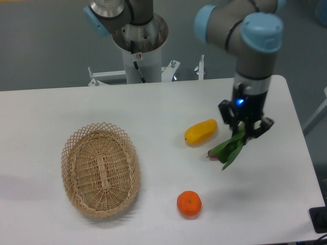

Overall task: Pick up the green vegetable from the table
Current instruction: 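Lift the bok choy up and away from the tangerine, then hold the bok choy raised above the table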

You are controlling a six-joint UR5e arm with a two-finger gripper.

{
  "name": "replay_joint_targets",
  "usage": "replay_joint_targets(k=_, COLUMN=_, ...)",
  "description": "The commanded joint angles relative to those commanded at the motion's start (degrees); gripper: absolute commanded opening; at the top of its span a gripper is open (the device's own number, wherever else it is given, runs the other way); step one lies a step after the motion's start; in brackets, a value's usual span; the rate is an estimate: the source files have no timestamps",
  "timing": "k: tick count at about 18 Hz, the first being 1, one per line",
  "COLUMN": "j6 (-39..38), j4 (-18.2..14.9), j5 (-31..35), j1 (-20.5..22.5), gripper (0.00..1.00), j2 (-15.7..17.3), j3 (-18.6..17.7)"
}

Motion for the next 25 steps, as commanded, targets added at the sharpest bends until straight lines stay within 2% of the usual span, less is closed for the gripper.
replay_joint_targets(k=5, j6=4.40, j4=-1.76, j5=0.00, j1=1.59, gripper=0.37, j2=0.53, j3=0.00)
replay_joint_targets(k=25, j6=4.41, j4=-1.33, j5=0.00, j1=1.32, gripper=0.37, j2=0.62, j3=-0.09)
